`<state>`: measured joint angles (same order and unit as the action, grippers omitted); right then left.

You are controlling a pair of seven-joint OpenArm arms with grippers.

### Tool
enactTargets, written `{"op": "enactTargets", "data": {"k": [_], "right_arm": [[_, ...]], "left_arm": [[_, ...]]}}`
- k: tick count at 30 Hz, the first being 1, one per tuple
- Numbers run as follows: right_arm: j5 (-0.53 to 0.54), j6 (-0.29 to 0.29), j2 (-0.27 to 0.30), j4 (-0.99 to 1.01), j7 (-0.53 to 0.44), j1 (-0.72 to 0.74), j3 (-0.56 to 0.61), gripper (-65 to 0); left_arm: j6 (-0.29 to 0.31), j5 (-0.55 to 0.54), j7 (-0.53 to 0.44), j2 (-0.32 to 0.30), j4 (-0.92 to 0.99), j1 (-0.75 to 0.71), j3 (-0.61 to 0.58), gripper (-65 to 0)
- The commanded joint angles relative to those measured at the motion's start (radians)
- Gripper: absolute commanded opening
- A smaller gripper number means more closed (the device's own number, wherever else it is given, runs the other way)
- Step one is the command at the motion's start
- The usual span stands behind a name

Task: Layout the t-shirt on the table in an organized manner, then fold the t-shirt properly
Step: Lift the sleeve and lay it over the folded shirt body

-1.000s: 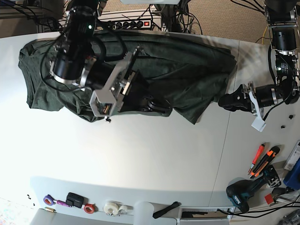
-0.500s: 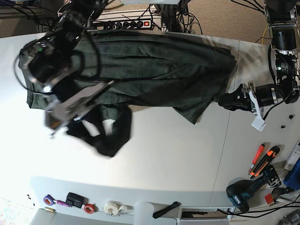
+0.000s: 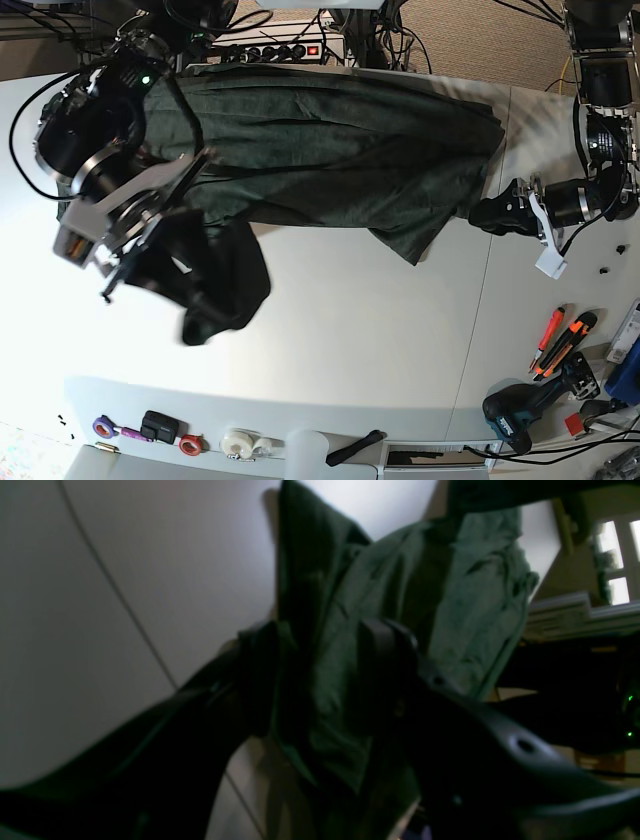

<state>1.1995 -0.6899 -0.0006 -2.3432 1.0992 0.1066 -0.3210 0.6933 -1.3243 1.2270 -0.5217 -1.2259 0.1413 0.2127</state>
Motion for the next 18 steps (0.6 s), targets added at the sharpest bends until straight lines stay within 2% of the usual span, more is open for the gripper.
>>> {"op": "enactTargets", "data": {"k": [1, 5, 10, 13, 18], "right_arm": [[0.024, -0.008, -0.008, -0.013, -0.028, 0.006, 0.020, -65.0], [0.059, -0.008, -0.039, -0.013, -0.004, -0.027, 0.136, -65.0], [0.096, -0.008, -0.038, -0.013, 0.061, -0.102, 0.293, -65.0], [0.130, -0.008, -0.038, -0.013, 0.087, -0.161, 0.313, -65.0], [0.127, -0.008, -0.038, -0.013, 0.109, -0.251, 0.313, -65.0]], "left_arm": [[0.005, -0.013, -0.019, -0.018, -0.014, 0.016, 0.006, -39.7], [0.005, -0.006, -0.024, -0.009, -0.014, 0.017, 0.006, -39.7], [0.005, 0.002, -0.024, 0.015, -0.014, 0.016, 0.006, -39.7], [0.005, 0.033, -0.045, 0.021, -0.014, 0.016, 0.006, -39.7], [0.005, 0.057, -0.087, 0.023, -0.014, 0.011, 0.006, -39.7]]}}
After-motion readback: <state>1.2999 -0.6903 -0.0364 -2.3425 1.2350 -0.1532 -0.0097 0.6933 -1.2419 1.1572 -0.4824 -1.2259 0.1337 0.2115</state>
